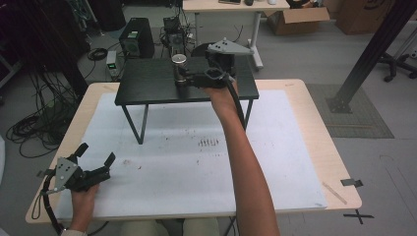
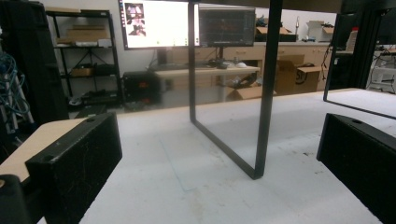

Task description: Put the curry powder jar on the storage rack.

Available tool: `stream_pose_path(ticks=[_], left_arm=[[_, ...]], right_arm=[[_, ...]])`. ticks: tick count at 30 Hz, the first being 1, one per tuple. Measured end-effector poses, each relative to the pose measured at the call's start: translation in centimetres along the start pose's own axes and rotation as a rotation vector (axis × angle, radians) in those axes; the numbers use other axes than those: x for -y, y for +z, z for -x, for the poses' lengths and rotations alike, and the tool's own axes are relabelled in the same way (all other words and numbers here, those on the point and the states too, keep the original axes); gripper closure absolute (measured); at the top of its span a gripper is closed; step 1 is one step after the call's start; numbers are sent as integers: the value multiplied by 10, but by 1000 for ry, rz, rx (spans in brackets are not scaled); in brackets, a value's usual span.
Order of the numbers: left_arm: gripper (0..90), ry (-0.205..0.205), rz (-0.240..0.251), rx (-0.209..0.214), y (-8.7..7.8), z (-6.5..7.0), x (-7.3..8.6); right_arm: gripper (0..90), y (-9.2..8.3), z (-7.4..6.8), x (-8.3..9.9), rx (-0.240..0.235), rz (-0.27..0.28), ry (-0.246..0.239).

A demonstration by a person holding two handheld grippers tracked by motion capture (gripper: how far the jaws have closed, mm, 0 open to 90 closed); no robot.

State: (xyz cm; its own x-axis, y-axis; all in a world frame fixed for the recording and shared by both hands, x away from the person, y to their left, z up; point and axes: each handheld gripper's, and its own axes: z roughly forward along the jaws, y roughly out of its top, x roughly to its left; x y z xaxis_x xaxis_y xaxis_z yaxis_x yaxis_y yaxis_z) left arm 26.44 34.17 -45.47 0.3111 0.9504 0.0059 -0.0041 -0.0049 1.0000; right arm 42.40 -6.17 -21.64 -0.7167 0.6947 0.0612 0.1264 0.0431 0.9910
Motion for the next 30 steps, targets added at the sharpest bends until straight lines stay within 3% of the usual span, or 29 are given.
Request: stream_pose_path(ticks=[30], left_arm=[[4,2,2,4,0,0,0]], right_arm=[[0,-74,-18,25,35,73,-3]])
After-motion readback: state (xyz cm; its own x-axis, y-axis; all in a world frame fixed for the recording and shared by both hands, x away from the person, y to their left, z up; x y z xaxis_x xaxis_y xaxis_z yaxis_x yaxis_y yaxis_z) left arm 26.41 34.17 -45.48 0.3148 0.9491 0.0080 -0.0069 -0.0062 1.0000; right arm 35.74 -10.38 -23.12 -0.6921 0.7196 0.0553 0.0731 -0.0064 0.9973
